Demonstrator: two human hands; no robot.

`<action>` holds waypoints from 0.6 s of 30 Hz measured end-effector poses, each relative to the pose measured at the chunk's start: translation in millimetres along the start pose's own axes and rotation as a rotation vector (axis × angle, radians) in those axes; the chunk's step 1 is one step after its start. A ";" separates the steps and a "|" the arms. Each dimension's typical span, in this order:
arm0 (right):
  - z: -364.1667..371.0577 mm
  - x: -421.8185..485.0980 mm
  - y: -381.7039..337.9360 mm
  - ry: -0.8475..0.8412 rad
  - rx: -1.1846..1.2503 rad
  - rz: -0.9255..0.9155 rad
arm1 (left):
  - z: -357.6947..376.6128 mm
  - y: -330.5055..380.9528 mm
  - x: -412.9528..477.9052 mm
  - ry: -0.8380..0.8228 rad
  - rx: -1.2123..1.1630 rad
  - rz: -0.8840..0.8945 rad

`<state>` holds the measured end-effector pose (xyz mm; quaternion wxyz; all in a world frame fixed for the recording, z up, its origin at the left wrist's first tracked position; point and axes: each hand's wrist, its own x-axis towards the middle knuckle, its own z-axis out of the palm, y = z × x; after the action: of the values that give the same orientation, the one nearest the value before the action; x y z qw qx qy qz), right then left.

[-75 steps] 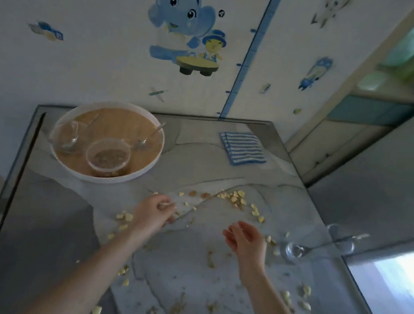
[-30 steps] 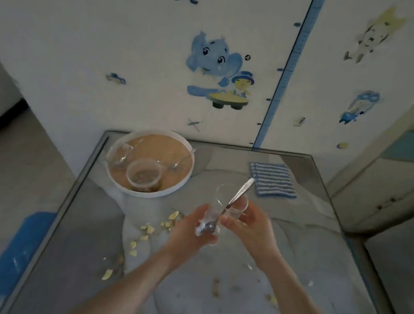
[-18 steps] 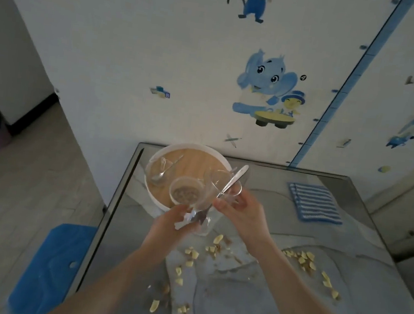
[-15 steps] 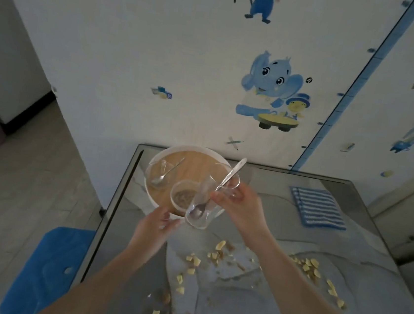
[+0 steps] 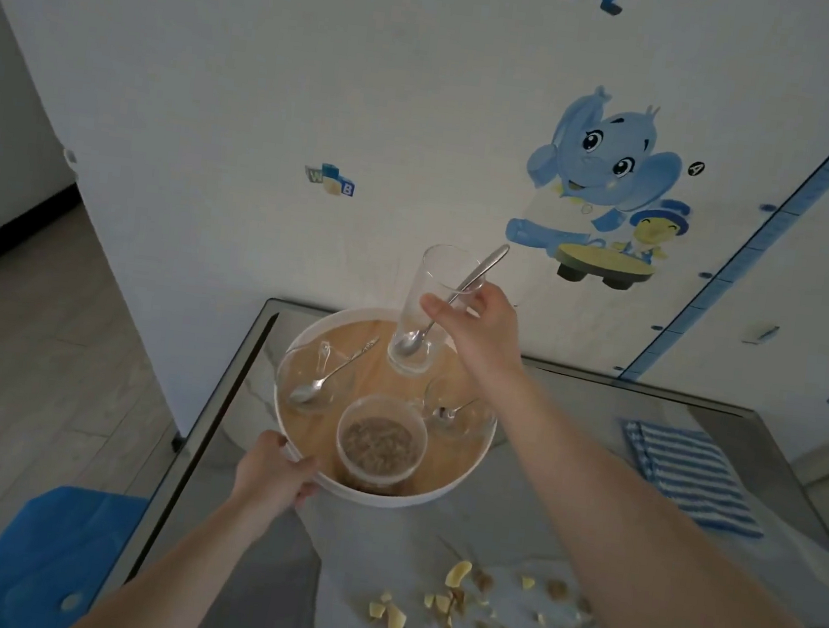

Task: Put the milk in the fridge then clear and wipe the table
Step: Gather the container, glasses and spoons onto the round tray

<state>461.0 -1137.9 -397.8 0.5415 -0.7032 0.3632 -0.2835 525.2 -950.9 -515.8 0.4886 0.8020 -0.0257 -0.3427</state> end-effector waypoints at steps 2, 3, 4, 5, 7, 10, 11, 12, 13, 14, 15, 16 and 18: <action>9.5 15.4 11.0 -0.006 -0.033 0.002 | 1.0 -4.5 10.3 -0.006 -0.039 -0.037; 13.0 20.4 15.1 -0.007 -0.049 0.004 | 0.7 -5.1 13.3 -0.013 -0.065 -0.058; 16.7 25.2 19.5 -0.007 -0.062 0.007 | 0.3 -5.5 15.5 -0.020 -0.091 -0.076; 19.9 29.2 23.3 -0.008 -0.077 0.011 | 0.4 -5.7 17.6 -0.025 -0.111 -0.088; 26.8 36.1 31.1 -0.015 -0.103 0.026 | 0.5 -5.2 20.4 -0.032 -0.133 -0.100; 35.1 43.1 41.6 -0.026 -0.124 0.044 | 0.6 -3.4 20.5 -0.038 -0.159 -0.102; 37.0 44.2 44.1 -0.031 -0.142 0.043 | 0.4 -3.7 20.8 -0.040 -0.160 -0.098; 38.2 45.7 46.6 -0.034 -0.156 0.045 | 0.8 -3.4 20.4 -0.042 -0.153 -0.095; 40.5 47.2 49.2 -0.041 -0.162 0.048 | 0.2 -3.7 20.8 -0.039 -0.150 -0.095; 41.1 48.3 50.6 -0.041 -0.165 0.049 | 0.3 -3.0 20.3 -0.038 -0.148 -0.093; 41.7 48.9 51.5 -0.043 -0.169 0.048 | 0.6 -2.3 19.7 -0.035 -0.148 -0.093; 43.2 50.2 52.5 -0.048 -0.172 0.048 | 0.5 -1.9 19.2 -0.031 -0.147 -0.092; 44.8 52.2 54.1 -0.057 -0.183 0.054 | 0.8 -0.6 18.3 -0.034 -0.147 -0.094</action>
<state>515.5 -1163.8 -461.2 0.4926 -0.7474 0.3909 -0.2145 538.6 -958.1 -526.2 0.5289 0.7584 0.0290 -0.3799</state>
